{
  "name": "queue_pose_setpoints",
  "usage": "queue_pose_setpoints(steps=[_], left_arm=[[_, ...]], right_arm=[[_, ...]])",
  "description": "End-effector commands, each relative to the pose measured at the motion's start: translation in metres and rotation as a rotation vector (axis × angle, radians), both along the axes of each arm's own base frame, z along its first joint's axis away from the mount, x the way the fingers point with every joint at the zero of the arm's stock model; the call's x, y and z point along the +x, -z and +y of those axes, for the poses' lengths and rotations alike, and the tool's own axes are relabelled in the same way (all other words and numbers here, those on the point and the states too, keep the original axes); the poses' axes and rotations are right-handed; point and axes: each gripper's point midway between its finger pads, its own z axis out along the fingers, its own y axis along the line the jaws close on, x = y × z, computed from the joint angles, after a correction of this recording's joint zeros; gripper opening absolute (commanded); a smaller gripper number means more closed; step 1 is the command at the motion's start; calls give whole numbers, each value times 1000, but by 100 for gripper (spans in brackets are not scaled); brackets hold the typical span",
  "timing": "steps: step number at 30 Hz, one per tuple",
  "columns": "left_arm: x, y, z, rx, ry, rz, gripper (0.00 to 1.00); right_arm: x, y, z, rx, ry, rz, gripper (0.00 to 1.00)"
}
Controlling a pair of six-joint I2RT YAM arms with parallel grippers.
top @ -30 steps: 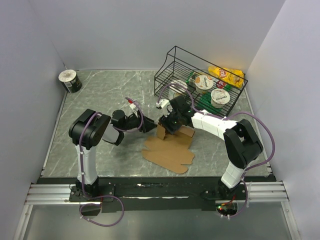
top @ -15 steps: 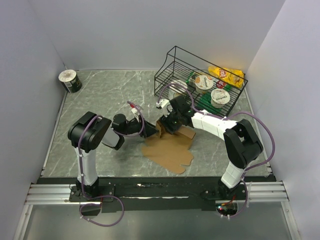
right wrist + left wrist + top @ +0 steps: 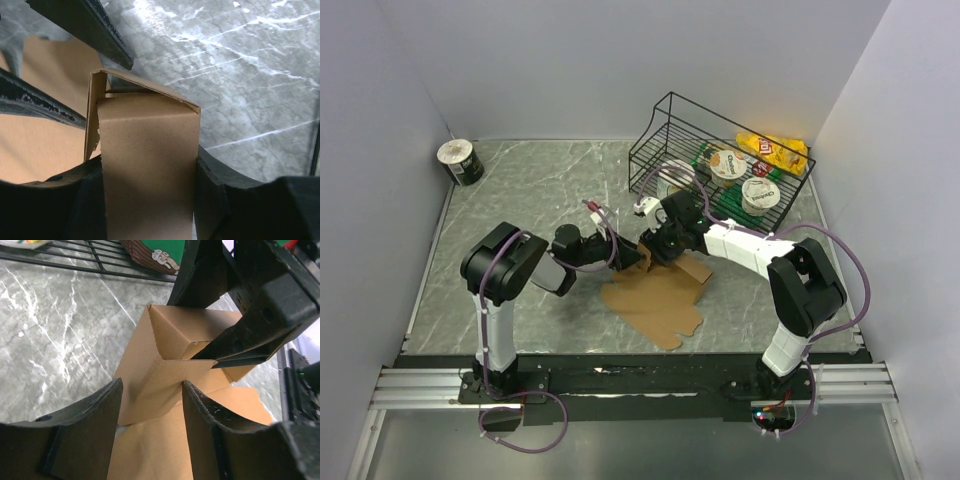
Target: Fold the paper box
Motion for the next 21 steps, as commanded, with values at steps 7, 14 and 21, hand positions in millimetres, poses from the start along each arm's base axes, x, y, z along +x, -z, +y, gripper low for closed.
queue_pose_setpoints(steps=[7,14,21], left_arm=[[26,-20,-11,67,-103,-164,64],[41,-25,-4,87,-215,-185,74],[50,-26,4,141,-320,-215,79]], right_arm=[[-1,-8,7,42,-38,-15,44],[-4,-9,9,52,-56,-16,44],[-6,-9,10,58,-70,-10,44]])
